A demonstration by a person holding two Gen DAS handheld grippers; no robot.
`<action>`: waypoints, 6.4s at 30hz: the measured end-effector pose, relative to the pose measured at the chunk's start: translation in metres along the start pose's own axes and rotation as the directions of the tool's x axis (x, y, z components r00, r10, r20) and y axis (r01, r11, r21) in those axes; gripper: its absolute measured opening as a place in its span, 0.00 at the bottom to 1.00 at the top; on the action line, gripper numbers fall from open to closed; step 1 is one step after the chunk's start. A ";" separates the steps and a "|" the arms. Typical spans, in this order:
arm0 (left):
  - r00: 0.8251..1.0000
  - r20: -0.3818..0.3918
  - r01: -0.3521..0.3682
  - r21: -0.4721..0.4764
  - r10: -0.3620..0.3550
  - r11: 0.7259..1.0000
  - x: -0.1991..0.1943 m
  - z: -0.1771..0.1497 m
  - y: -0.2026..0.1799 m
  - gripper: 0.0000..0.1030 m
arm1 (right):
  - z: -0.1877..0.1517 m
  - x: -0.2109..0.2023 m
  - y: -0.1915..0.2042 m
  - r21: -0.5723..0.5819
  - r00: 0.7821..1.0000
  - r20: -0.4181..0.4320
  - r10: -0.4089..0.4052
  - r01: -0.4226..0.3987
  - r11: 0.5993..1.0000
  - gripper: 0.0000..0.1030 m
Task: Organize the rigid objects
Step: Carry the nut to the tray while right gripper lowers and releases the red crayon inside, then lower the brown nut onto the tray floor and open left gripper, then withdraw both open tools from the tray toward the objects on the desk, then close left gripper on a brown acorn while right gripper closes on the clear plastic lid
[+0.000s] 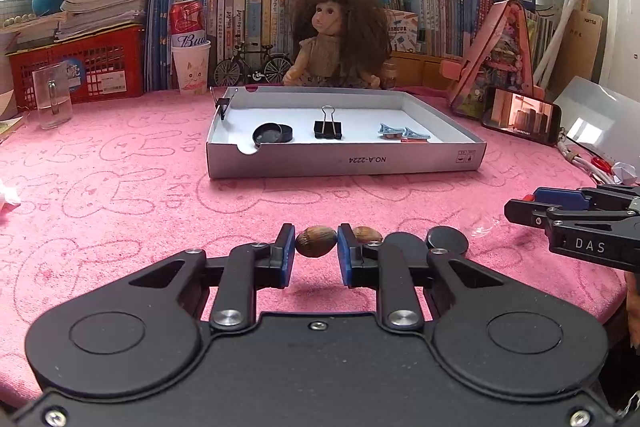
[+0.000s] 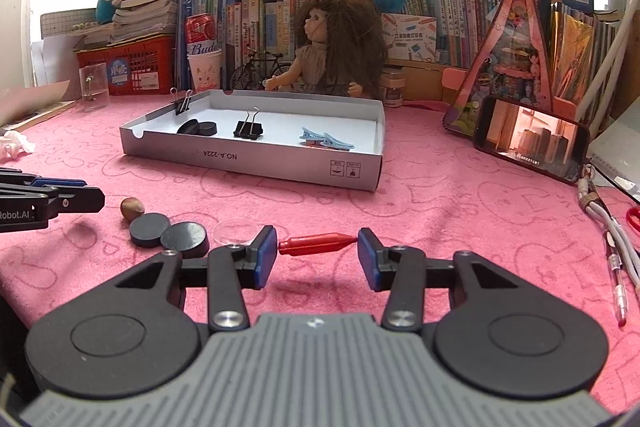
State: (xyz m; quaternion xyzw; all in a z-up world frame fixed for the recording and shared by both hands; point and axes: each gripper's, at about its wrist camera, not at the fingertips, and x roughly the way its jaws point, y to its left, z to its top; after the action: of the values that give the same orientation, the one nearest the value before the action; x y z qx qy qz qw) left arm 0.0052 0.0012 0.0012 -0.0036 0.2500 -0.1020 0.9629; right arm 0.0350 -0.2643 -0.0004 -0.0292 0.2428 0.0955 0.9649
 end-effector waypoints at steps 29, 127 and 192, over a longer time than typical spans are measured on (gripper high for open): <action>0.998 0.057 -0.008 -0.059 0.012 0.998 0.058 0.077 0.022 0.20 | 0.068 0.057 -0.009 0.197 0.999 0.001 -0.049 0.048 0.979 0.47; 0.996 -0.083 -0.025 0.025 0.027 0.999 0.159 0.114 0.034 0.52 | 0.111 0.153 -0.020 0.232 0.985 -0.170 0.043 -0.003 0.973 0.81; 0.980 -0.098 0.184 0.085 -0.176 0.979 0.022 0.006 0.004 0.32 | 0.004 0.014 0.021 -0.029 0.999 -0.026 0.041 -0.042 0.999 0.85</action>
State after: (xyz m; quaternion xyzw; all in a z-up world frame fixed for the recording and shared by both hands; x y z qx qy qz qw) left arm 0.0274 0.0001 -0.0038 0.0234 0.2867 -0.2005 0.9365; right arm 0.0448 -0.2407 -0.0034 -0.0396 0.2540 0.1187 0.9591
